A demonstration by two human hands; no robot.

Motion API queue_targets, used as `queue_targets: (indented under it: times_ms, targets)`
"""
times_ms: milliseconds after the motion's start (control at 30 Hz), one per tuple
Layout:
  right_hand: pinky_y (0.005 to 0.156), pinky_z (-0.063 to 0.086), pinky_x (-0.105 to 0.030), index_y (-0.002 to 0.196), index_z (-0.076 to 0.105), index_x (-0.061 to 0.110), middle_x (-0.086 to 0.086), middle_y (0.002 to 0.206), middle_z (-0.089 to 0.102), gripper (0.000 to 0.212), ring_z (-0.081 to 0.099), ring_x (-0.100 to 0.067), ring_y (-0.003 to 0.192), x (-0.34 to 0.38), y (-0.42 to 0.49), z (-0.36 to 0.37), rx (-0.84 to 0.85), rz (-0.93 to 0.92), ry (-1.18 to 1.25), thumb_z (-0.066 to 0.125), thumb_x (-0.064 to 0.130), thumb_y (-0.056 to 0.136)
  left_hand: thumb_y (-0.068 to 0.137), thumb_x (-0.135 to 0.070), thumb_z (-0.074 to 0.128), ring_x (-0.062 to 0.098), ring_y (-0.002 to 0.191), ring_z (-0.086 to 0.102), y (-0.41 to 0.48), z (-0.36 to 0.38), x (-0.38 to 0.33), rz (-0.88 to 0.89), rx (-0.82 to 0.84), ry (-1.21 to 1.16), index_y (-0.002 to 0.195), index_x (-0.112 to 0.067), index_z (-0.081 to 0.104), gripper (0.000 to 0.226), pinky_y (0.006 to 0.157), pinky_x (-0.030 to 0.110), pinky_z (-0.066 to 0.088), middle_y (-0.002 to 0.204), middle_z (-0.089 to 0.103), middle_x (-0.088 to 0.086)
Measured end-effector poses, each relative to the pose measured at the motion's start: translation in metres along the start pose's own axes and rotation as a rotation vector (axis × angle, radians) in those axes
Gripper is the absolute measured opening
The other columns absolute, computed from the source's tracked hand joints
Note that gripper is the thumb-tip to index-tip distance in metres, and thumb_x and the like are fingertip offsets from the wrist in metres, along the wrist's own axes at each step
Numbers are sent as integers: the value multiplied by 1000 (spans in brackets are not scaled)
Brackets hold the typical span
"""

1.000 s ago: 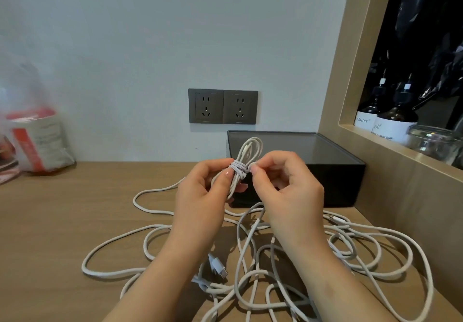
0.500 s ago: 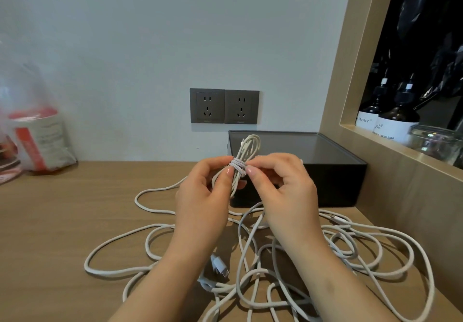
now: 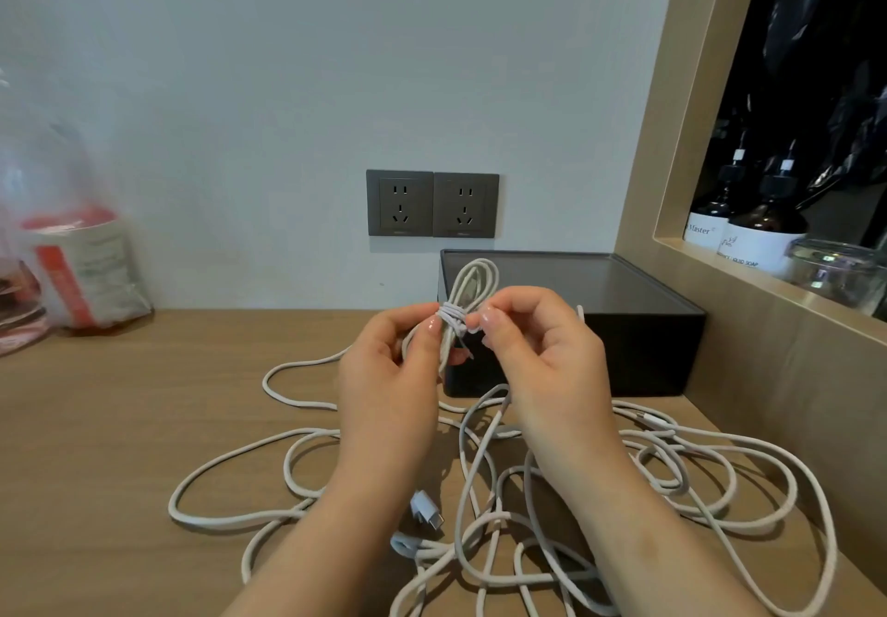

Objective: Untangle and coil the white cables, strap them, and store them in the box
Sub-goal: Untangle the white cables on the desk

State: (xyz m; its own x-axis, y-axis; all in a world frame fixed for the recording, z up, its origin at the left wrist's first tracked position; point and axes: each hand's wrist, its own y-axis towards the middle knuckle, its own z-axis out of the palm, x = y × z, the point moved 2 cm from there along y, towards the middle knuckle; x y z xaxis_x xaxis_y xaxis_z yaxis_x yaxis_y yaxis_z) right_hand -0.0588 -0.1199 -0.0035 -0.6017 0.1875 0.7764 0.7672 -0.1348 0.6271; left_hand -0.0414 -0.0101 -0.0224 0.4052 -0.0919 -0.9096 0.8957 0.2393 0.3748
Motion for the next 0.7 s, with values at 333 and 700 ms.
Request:
queue_targets:
  times_ms: [333, 700]
  targets:
    - [64, 46, -7, 81, 55, 35, 15, 74, 62, 24, 61, 1, 75, -10, -1, 4, -125, -100, -200, 68, 14, 82, 91, -18, 59, -4, 72, 61, -6, 4, 0, 157, 19, 194, 84, -34, 61, 18, 61, 8, 46, 76, 67, -18]
    - [82, 39, 1, 94, 72, 8, -2, 87, 70, 18, 57, 1, 83, -16, -4, 9, -268, -370, -582, 62, 12, 81, 92, -11, 55, -4, 69, 64, -13, 10, -3, 137, 69, 61, 89, -37, 59, 26, 58, 6, 46, 74, 68, -10]
